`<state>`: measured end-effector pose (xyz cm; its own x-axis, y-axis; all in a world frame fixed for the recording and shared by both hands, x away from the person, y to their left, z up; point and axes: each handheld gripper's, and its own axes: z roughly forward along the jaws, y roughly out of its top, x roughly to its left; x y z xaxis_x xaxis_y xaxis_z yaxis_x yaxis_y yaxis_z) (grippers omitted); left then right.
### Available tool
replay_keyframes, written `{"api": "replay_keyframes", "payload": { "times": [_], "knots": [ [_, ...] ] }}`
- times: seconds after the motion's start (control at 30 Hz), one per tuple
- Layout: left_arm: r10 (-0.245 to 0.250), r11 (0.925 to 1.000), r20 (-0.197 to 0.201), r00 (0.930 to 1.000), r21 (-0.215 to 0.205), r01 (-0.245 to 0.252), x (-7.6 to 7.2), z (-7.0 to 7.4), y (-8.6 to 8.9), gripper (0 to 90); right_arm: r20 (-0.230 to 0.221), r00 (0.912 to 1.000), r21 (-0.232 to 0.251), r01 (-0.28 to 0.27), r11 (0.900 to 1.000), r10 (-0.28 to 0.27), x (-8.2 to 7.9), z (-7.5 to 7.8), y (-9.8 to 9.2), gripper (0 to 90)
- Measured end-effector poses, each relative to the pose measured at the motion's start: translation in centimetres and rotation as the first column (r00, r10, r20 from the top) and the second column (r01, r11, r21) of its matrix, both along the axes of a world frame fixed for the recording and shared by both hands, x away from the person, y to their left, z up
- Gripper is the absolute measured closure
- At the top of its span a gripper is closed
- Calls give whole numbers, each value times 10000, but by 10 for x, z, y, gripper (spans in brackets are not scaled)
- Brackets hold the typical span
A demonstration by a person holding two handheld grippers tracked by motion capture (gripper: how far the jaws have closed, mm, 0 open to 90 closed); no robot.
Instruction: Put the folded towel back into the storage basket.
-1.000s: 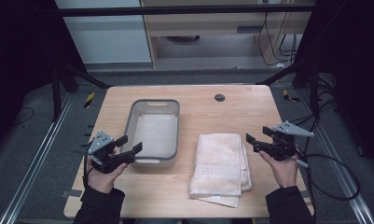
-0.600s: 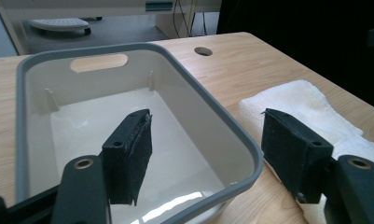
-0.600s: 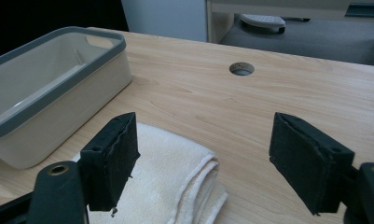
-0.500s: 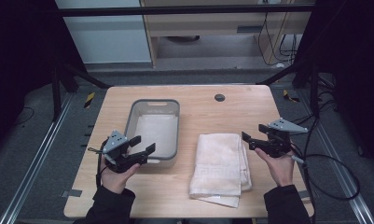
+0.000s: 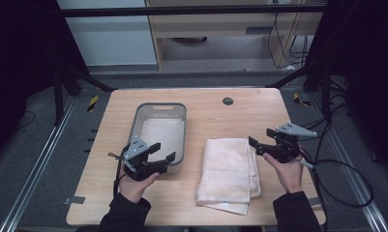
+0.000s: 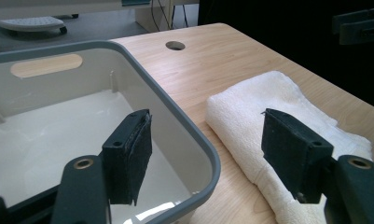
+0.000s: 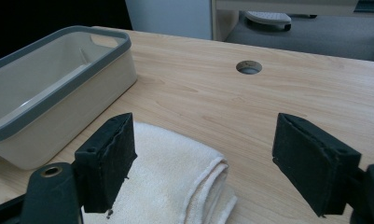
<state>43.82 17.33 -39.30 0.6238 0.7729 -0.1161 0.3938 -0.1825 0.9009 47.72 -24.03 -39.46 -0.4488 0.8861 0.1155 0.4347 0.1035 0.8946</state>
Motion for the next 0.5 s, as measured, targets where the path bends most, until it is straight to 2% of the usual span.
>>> {"api": "replay_keyframes", "payload": {
  "times": [0.17, 0.5],
  "knots": [
    [-190, 9998, -64, 9998, 61, 190, -1, -3, -7, 326, -51, 10000, 46, -35, 10000, 35, 1, -2, 2, 204],
    [-679, 9973, -254, 9974, 246, 685, -5, -13, -26, 331, -172, 9997, -196, -162, 9997, 159, 3, -7, 8, 216]
  ]
}}
